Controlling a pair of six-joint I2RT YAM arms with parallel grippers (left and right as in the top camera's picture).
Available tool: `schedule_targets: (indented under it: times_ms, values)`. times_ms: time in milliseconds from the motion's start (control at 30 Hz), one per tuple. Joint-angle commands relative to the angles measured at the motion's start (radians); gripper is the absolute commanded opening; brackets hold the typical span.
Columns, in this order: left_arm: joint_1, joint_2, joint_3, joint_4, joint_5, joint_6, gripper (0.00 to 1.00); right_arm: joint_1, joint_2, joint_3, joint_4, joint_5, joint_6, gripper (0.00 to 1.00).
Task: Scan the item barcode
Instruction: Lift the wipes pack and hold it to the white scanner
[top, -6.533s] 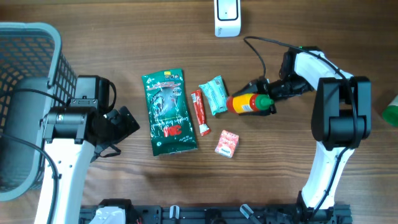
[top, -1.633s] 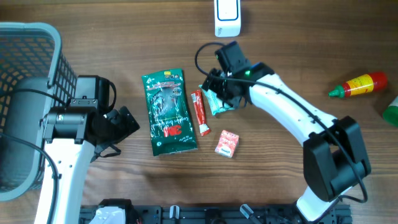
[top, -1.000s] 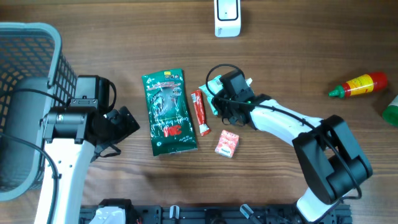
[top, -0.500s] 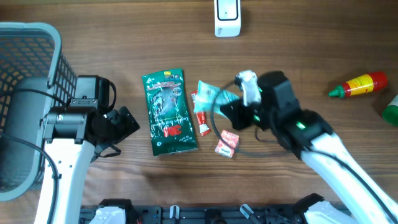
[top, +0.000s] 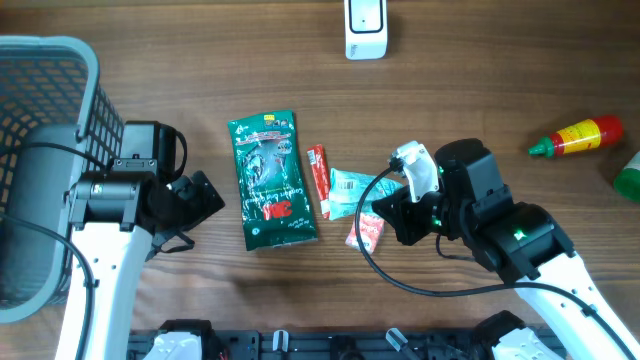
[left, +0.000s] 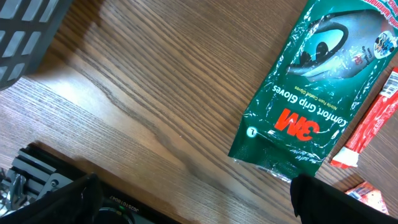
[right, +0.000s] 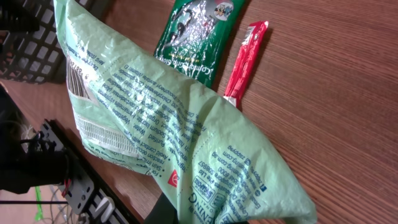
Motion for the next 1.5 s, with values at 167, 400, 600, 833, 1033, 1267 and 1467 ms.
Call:
schedule_targets:
  times_ms: [167,400,600,833,1033,1267,1467]
  values:
    - [0.006,0.0,-0.003,0.0,0.005,0.015,1.0,0.0,-0.008,0.003,0.026,0.046,-0.006,0.05]
    - [0.006,0.0,-0.003,0.0,0.005,0.015,1.0,0.0,-0.007,0.003,0.039,0.076,-0.048,0.05]
    - [0.006,0.0,-0.003,0.0,0.005,0.015,1.0,0.0,0.029,0.003,0.188,0.354,-0.081,0.05]
    - [0.006,0.0,-0.003,0.0,0.005,0.015,1.0,0.0,0.238,0.003,0.534,0.632,-0.438,0.05]
    - [0.006,0.0,-0.003,-0.001,0.005,0.015,1.0,0.0,0.466,0.003,1.067,1.019,-0.7,0.05]
    - [0.006,0.0,-0.003,0.0,0.005,0.015,1.0,-0.012,0.745,0.003,1.737,1.01,-1.073,0.05]
    - [0.006,0.0,-0.003,-0.001,0.005,0.015,1.0,-0.127,0.983,0.088,1.911,0.79,-1.227,0.05]
